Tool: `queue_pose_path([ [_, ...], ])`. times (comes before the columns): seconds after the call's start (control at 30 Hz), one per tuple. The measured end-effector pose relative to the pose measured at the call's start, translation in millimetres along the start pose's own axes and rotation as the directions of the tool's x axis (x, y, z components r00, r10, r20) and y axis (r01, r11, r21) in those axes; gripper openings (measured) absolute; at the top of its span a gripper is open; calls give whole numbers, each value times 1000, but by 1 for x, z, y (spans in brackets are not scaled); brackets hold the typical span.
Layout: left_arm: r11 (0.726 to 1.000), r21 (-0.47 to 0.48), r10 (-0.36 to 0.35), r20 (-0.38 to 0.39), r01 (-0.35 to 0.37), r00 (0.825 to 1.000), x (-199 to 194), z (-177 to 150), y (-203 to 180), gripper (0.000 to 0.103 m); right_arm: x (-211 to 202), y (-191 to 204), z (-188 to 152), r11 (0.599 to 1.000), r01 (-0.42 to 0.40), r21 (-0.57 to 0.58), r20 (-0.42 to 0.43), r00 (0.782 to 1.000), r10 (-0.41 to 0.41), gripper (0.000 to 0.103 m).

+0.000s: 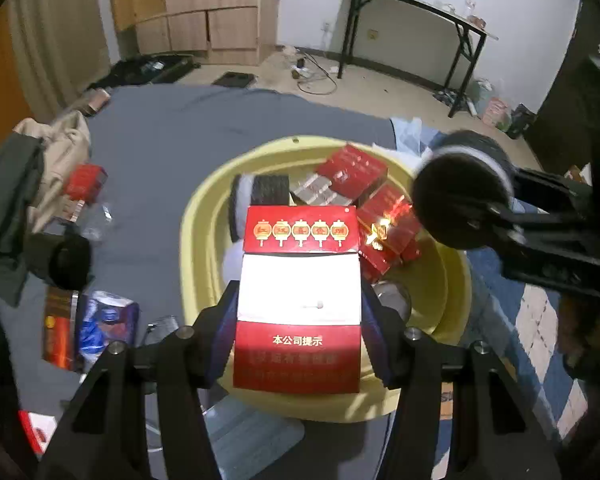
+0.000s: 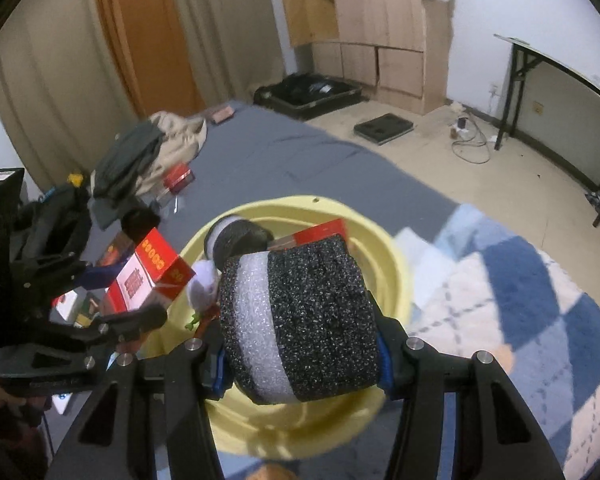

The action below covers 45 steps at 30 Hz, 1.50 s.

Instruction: Organize rigid objects

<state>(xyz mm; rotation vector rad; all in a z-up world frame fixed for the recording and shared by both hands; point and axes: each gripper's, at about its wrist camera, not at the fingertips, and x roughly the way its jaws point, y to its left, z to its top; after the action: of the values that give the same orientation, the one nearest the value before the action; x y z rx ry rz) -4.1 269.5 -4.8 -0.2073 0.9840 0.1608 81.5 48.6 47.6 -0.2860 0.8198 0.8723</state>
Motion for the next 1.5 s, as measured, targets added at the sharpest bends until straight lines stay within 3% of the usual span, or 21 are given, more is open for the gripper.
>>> queue_pose_path([
  [0.1,998,-44,-39,-53,37,998,20,-1,4,58,31,1,10,1000,-7,22,-35,999,7,53],
  [0.27,998,-46,-51,-50,49,997,37,2,4,58,73,-12,22,999,27,21,-38,999,-26,53],
  [0.57,999,-41,0,-47,-2,999,53,3,-5,58,105,-3,15,999,34,1,-22,999,-34,55],
  [0.6,999,-42,6,-49,-8,999,53,2,-6,60,105,-4,13,999,32,3,-23,999,-32,55],
  [0.63,999,-37,16,-55,-18,998,52,1,-7,69,106,-3,13,999,34,-2,-27,999,-34,56],
  [0.7,998,-46,48,-64,-51,997,47,-7,-11,89,101,-2,13,999,40,-13,-19,999,-40,77],
  [0.77,998,-38,53,-40,-54,998,40,-9,-14,93,90,0,14,999,27,-21,11,1000,-27,88],
  [0.9,997,-67,32,10,-31,999,13,-7,-22,102,65,-1,13,999,36,-33,51,998,-34,101],
  [1.03,991,-124,58,47,-52,997,-14,-7,-25,103,30,-5,6,998,56,-18,118,992,-53,103],
  [1.1,983,-184,34,63,-22,997,-25,-15,-27,103,11,-9,-3,998,68,-10,142,988,-66,103],
  [1.23,946,-322,70,71,-44,995,-26,-44,-46,103,-18,-16,-36,994,112,-2,172,979,-110,103],
  [1.4,974,-205,99,33,-90,995,-19,-85,-96,103,-29,-18,-105,986,153,-64,115,983,-145,103],
  [1.5,964,-234,142,56,-126,988,-14,-103,-104,103,-21,-18,-138,983,150,-103,66,987,-144,103],
])
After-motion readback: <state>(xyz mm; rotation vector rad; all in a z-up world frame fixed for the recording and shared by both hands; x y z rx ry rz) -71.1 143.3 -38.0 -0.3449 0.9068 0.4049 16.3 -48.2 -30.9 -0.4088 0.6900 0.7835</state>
